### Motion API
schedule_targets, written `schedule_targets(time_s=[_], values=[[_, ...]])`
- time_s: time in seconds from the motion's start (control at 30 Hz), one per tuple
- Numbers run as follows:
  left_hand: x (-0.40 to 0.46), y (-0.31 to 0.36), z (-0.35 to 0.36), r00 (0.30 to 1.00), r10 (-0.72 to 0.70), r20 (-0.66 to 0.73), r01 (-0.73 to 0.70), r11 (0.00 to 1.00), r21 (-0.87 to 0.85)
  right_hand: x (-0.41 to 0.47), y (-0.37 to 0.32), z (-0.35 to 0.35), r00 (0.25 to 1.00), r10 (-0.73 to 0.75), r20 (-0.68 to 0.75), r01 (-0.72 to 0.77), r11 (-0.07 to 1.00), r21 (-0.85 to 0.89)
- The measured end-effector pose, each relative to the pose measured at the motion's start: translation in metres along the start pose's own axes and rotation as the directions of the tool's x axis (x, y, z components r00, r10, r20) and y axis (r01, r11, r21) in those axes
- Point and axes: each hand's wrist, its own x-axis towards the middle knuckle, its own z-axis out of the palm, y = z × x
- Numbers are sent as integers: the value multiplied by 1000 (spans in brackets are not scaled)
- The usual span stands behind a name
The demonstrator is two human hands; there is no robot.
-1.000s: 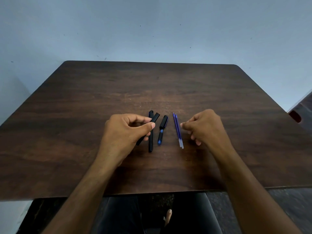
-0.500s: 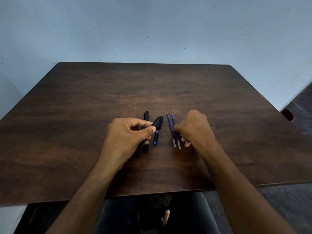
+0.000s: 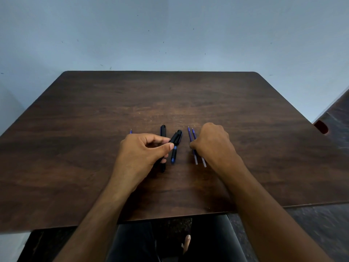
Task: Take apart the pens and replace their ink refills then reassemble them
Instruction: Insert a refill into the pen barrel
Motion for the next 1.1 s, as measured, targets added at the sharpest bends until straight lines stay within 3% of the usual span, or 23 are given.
schedule_targets(time_s=[0.13, 0.27, 0.33, 0.4, 0.5, 0.6, 1.1], values=[[-2, 0, 0, 1000, 9, -10, -9, 1000, -14, -2, 3, -6, 998, 42, 50, -45, 997, 59], [-3, 1, -1, 1000, 8, -4, -8, 1000, -12, -7, 14, -14, 997, 68, 46, -81, 917, 391], [-3, 1, -2, 1000, 6, -6, -6, 1000, -12, -10, 22, -15, 1000, -18, 7, 9, 775, 632], [-4, 0, -2, 1000, 10, -5, -11, 1000, -9, -14, 26, -17, 989, -117, -94, 144, 548, 824], [-4, 0, -3, 1000, 24, 1, -24, 1000, -17, -20, 25, -17, 953, -161, -258, 294, 276, 915], [-3, -1, -2, 1000, 20, -1, -20, 999, -45, -23, 20, -12, 945, -162, -286, 308, 136, 941], [-3, 7, -3, 999, 30, 21, -31, 999, 22, -19, 12, -7, 941, -174, -291, 314, 121, 942]])
